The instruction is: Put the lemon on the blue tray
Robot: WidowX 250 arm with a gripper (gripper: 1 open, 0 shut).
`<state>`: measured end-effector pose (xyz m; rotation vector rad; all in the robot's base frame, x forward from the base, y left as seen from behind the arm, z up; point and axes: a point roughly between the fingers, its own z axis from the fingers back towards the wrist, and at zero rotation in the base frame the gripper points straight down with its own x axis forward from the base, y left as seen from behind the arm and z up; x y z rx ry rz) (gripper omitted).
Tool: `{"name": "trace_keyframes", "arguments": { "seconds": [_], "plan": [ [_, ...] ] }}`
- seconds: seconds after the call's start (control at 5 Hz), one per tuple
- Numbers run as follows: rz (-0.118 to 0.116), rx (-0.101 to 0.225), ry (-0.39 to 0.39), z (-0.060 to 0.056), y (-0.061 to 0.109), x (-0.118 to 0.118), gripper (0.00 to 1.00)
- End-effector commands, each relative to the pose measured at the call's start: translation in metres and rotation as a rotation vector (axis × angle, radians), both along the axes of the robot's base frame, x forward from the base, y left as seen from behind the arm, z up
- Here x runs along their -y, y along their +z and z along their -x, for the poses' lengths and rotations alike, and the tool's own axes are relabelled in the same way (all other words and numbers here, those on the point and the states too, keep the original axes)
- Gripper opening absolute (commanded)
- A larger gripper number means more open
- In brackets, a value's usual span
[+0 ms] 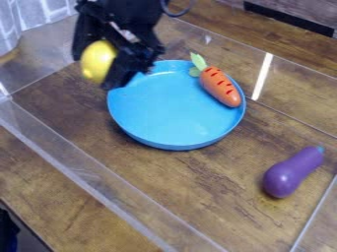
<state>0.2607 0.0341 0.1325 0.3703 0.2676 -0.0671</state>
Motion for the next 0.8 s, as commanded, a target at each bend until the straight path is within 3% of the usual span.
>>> {"name": "trace_keyframes", "arguments": {
  "seconds": [0.0,0.4,0.6],
  "plan": [
    [0.014,0.085,-0.074,-0.009,0.017,0.011,0.0],
    [0.044,0.103,-0.109,-0.037,0.006,0.05,0.0],
    [0.051,0.097,-0.124,-0.042,-0.011,0.063,0.0]
  ]
}}
